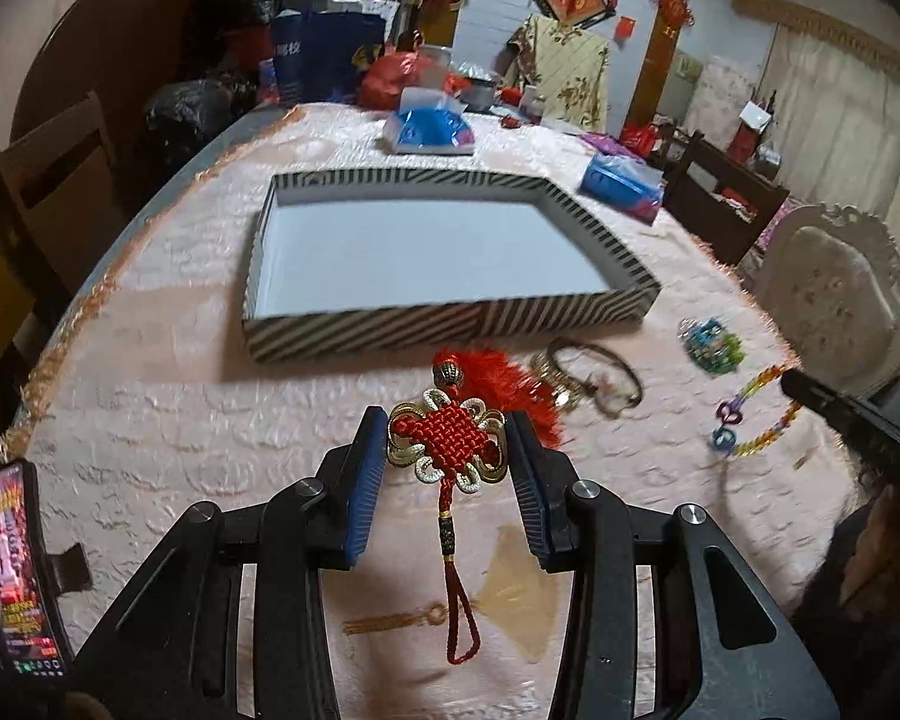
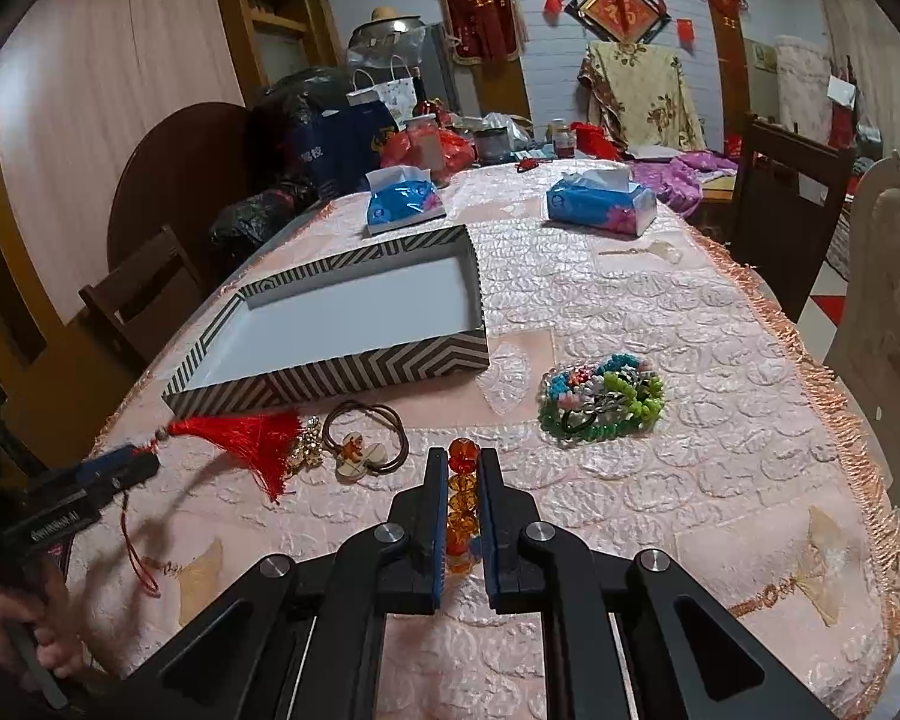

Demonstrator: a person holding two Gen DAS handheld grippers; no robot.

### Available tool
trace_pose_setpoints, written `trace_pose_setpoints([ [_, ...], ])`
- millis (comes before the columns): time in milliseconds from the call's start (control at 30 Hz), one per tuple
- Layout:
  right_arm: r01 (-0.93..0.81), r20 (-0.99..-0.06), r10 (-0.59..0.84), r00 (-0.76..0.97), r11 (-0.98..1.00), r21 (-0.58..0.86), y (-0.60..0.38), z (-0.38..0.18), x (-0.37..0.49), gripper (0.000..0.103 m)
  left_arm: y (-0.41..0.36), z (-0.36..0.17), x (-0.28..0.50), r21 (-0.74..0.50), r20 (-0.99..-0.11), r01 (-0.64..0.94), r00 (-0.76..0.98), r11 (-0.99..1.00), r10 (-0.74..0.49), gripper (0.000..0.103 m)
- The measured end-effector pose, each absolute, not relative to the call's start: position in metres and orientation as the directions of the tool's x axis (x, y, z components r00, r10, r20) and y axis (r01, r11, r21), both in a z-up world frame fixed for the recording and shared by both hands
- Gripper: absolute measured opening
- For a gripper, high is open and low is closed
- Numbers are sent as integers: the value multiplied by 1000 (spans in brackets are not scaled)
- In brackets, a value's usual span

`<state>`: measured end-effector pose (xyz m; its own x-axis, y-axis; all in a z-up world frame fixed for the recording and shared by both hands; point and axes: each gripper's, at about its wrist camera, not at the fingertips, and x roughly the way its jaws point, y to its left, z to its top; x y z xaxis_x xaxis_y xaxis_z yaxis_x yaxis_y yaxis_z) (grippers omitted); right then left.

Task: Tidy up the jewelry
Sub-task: 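Carry the bracelet in the right tool while the left tool carries the knot over the tray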

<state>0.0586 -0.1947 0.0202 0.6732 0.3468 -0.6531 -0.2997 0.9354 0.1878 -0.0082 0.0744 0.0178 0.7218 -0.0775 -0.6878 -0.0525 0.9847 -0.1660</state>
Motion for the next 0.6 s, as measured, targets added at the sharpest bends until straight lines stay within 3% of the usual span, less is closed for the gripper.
trace_pose_setpoints([
  [600, -343, -674, 333, 659, 931, 125, -189, 45, 76, 9, 83, 71, 9, -152, -615, -31, 786, 988, -70, 39],
])
